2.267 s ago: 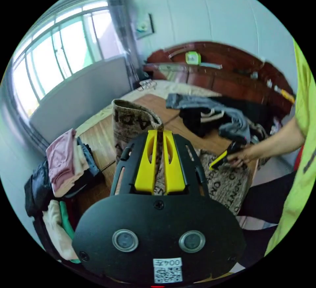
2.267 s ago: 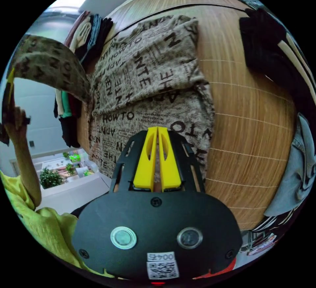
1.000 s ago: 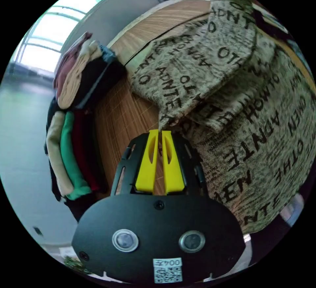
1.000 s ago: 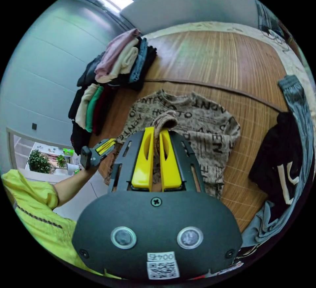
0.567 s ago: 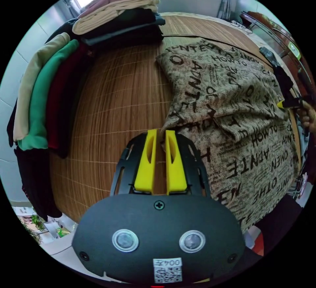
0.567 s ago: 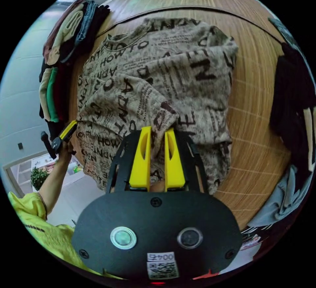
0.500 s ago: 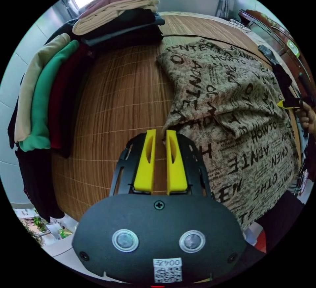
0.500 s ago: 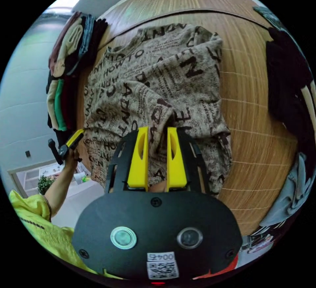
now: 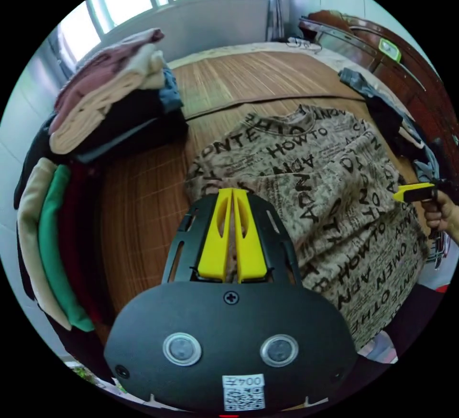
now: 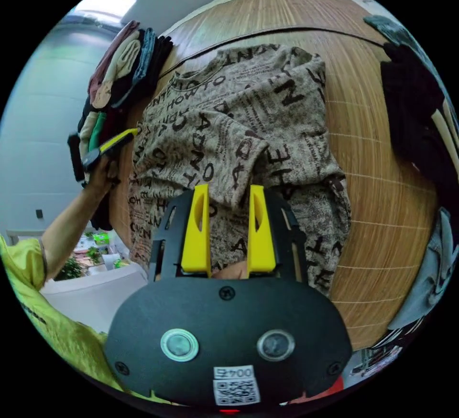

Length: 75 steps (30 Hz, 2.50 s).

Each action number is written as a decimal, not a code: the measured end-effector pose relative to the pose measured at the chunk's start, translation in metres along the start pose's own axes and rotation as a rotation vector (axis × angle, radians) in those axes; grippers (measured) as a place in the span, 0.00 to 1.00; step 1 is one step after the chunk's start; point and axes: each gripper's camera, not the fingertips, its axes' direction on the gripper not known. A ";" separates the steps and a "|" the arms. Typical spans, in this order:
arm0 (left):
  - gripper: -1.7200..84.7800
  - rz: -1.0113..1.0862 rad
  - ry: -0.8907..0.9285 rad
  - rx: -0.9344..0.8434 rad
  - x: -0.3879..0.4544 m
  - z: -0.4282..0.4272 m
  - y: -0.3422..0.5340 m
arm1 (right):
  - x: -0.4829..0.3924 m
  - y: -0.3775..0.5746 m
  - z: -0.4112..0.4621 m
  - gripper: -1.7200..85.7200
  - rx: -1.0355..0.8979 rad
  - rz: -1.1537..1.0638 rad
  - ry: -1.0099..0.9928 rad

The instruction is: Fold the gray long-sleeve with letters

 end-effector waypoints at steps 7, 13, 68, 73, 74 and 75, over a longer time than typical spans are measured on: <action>0.02 -0.140 -0.107 -0.074 -0.022 0.035 -0.011 | -0.048 -0.009 -0.001 0.05 -0.057 -0.194 0.178; 0.02 -0.402 -0.037 -0.025 -0.070 0.039 0.005 | -0.033 -0.004 0.006 0.09 -0.222 -0.184 0.246; 0.02 -0.470 0.128 -0.173 -0.082 -0.214 0.278 | -0.102 0.259 -0.056 0.02 -0.043 -0.045 0.403; 0.02 -0.460 0.127 -0.160 -0.023 -0.242 0.307 | -0.095 0.310 -0.045 0.04 -0.044 0.014 0.335; 0.02 -0.443 0.142 -0.156 -0.016 -0.241 0.304 | -0.095 0.308 -0.040 0.05 -0.049 0.006 0.327; 0.02 -0.406 0.184 -0.166 -0.004 -0.233 0.295 | -0.094 0.306 -0.036 0.05 -0.055 0.000 0.325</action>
